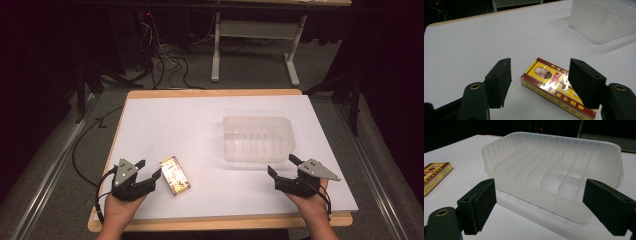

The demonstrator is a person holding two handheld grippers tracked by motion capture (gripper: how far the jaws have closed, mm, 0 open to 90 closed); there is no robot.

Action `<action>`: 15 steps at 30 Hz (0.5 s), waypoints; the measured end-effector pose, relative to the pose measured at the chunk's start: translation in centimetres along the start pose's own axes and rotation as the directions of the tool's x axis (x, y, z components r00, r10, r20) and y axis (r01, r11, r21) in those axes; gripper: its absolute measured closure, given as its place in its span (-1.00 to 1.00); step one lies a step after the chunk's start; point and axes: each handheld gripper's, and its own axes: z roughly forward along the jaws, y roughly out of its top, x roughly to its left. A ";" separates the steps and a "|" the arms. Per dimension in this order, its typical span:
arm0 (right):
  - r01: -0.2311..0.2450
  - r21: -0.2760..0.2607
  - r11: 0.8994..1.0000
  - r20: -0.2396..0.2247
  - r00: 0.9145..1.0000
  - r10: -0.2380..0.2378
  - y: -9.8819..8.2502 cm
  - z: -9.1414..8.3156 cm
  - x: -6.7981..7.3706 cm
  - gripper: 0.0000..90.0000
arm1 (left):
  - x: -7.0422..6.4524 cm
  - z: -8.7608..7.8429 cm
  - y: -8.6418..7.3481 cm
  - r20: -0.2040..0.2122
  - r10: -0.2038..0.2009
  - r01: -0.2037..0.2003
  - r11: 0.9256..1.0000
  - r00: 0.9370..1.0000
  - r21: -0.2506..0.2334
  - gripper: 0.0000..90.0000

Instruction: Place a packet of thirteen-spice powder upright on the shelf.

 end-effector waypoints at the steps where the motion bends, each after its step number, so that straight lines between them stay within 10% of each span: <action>1: -0.003 0.005 1.000 0.004 1.000 0.003 -0.1 0.0 -0.2 -0.72 | -0.1 0.1 0.1 0.004 -0.002 0.002 1.000 1.000 -0.003 -0.17; 15: 0.002 0.027 1.000 0.015 1.000 -0.003 -0.4 -0.2 -0.9 -0.63 | -0.7 0.9 -0.2 -0.003 -0.005 0.005 0.999 1.000 0.039 -0.13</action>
